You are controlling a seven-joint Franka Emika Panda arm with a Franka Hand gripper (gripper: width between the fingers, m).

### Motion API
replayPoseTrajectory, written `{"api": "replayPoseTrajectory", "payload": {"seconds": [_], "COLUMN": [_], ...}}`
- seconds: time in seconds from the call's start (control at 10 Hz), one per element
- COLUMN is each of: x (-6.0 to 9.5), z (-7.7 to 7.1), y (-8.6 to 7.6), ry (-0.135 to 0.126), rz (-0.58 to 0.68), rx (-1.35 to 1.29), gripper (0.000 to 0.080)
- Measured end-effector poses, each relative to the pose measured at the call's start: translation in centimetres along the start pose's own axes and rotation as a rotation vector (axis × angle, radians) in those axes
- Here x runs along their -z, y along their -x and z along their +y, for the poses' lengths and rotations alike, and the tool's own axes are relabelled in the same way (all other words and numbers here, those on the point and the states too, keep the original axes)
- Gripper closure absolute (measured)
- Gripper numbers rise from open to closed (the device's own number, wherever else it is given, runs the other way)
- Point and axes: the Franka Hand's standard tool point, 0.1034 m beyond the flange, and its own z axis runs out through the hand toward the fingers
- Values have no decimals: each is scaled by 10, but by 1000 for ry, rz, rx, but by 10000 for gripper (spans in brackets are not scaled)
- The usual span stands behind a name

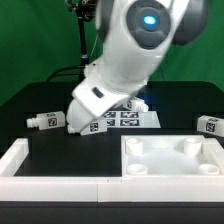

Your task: Assemble one leg

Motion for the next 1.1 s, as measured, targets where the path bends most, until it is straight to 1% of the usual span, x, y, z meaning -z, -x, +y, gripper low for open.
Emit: {"api": "replayPoseTrajectory", "payload": {"seconds": [0.1, 0.2, 0.3, 0.6, 0.7, 0.8, 0.9, 1.0, 1.1], "x": [-4, -5, -5, -4, 1, 10, 16, 14, 10], "z": [1, 2, 2, 5, 7, 12, 16, 12, 12], "y": [7, 10, 8, 7, 1, 7, 9, 11, 16], "ry": [-40, -45, -42, -35, -45, -52, -27, -46, -33], "rz": [12, 13, 13, 34, 137, 252, 366, 484, 591], "rx": [-18, -26, -23, -25, -14, -18, -23, -35, -28], "gripper": [211, 168, 155, 151, 151, 151, 151, 151, 151]}}
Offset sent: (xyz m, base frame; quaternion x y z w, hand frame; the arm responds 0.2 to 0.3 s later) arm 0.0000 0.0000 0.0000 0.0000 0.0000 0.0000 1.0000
